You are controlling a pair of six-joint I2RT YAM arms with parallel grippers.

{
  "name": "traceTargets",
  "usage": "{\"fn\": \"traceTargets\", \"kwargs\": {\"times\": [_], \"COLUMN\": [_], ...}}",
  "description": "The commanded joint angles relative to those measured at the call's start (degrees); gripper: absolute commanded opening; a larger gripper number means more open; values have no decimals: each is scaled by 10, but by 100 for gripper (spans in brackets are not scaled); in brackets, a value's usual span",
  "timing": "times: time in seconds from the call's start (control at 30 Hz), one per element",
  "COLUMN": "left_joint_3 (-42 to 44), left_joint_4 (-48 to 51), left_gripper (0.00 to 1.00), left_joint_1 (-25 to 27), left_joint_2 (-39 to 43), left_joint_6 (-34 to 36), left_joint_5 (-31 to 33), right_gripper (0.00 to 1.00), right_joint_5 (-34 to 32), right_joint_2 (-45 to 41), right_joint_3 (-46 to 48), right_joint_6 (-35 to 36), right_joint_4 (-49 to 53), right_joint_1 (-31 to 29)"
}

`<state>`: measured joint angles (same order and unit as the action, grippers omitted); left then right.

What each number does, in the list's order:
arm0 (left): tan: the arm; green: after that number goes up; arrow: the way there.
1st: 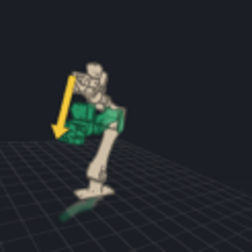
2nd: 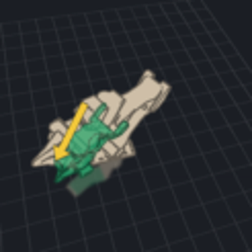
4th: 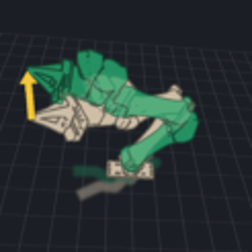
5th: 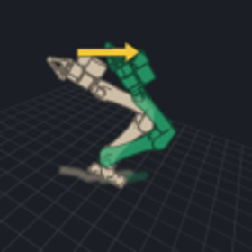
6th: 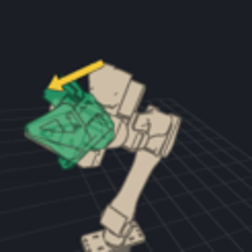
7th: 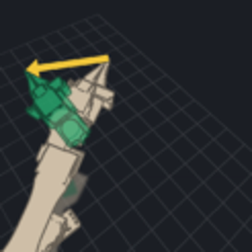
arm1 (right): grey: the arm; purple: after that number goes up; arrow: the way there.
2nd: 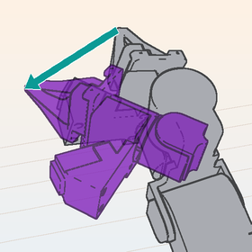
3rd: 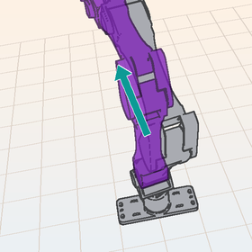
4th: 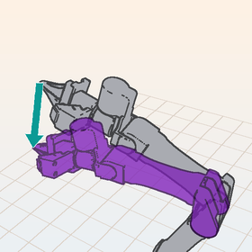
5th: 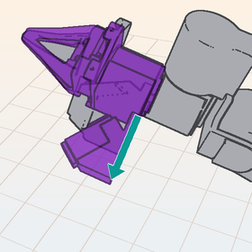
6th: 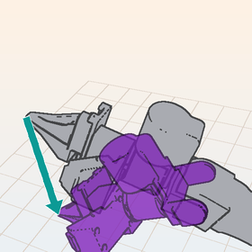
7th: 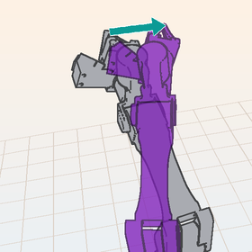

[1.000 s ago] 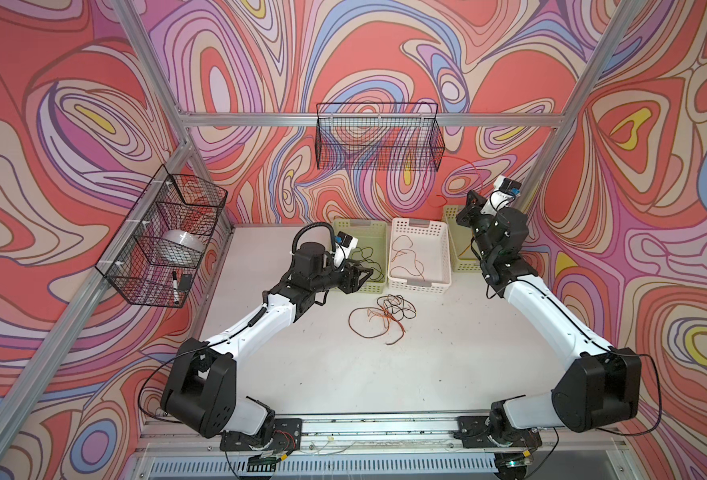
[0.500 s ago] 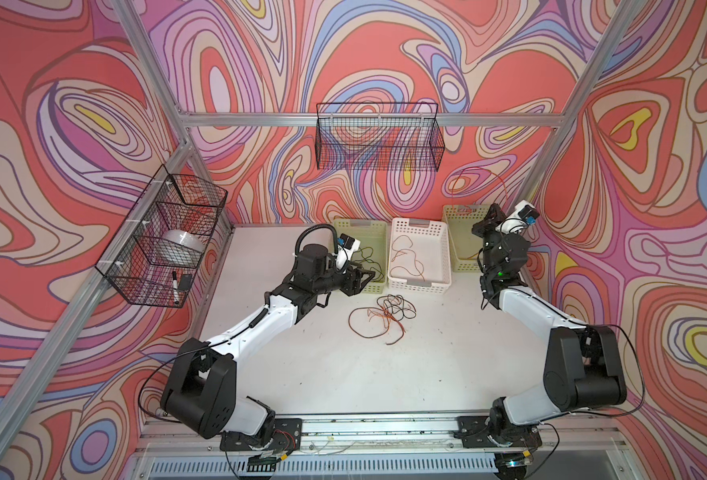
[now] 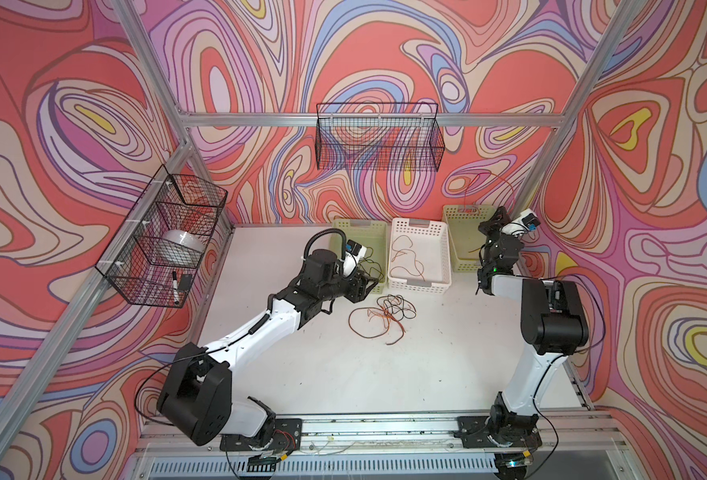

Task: Untangle the cables
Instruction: 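Drop the red wire into the far green basket while left moves to tangle, then move the right gripper back over the tangle beside the left gripper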

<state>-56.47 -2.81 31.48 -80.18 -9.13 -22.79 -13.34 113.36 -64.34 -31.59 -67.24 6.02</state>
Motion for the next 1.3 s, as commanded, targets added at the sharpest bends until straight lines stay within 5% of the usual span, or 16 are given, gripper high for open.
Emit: {"fn": "traceTargets", "kwargs": {"times": [0.0, 0.23, 0.47, 0.73, 1.07, 1.27], "left_joint_3": [-1, 31, 66, 78, 80, 90], "left_joint_4": [37, 52, 61, 72, 41, 10], "left_gripper": [57, 54, 54, 57, 57, 56], "left_joint_1": [11, 29, 39, 41, 44, 45], "left_joint_2": [21, 41, 65, 54, -1, -39], "left_joint_6": [8, 3, 1, 31, 76, 90], "left_joint_5": [38, 75, 100, 94, 50, 30], "right_gripper": [0, 0, 47, 81, 92, 87], "right_joint_5": [16, 46, 74, 102, 136, 128], "right_joint_2": [37, 105, 97, -5, -158, -278], "right_joint_3": [-40, -58, -75, -20, 107, 211], "right_joint_6": [-34, -44, 6, 68, 90, 121], "right_joint_4": [2, 34, 164, 281, 292, 365], "right_joint_1": [13, 19, 18, 18, 11, -41]}}
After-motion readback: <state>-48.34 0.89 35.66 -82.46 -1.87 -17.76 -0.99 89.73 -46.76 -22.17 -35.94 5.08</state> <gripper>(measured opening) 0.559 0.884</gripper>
